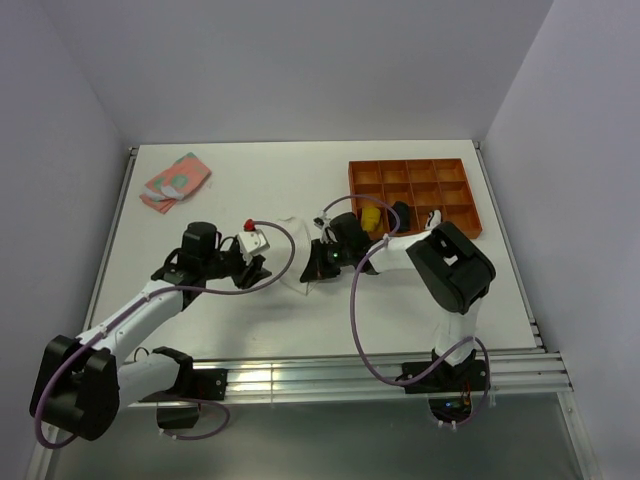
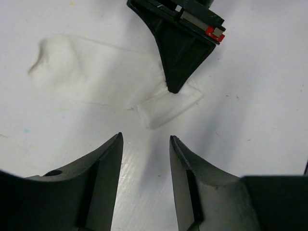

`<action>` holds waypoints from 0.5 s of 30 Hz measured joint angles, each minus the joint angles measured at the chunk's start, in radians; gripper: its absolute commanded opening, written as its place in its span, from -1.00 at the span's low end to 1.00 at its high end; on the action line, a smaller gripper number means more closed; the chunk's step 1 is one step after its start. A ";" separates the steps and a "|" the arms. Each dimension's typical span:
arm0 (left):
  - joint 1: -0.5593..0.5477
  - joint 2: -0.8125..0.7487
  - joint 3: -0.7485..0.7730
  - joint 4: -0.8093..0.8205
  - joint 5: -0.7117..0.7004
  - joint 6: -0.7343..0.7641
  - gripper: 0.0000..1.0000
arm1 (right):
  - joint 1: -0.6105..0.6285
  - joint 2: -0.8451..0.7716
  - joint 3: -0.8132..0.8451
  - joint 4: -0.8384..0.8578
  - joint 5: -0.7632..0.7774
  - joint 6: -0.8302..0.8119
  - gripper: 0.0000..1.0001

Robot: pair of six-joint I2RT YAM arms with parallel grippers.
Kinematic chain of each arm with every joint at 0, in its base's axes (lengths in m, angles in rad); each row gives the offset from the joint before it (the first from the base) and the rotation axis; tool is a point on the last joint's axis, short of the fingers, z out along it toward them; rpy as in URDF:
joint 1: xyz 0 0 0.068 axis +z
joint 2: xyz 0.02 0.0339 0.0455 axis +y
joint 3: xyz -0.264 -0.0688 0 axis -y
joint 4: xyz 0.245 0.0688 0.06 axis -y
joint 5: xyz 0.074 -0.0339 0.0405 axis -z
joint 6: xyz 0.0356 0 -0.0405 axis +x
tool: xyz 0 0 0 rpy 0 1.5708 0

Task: Roll the socks
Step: Roll the sock at the center of the board.

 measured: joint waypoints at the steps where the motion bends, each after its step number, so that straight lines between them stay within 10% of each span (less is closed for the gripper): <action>1: 0.011 0.001 0.003 -0.001 0.011 0.013 0.00 | 0.002 -0.001 0.002 -0.004 0.009 0.008 -1.00; 15: -0.019 0.036 -0.001 -0.008 0.101 0.164 0.10 | 0.040 0.020 0.140 -0.224 0.094 -0.011 -1.00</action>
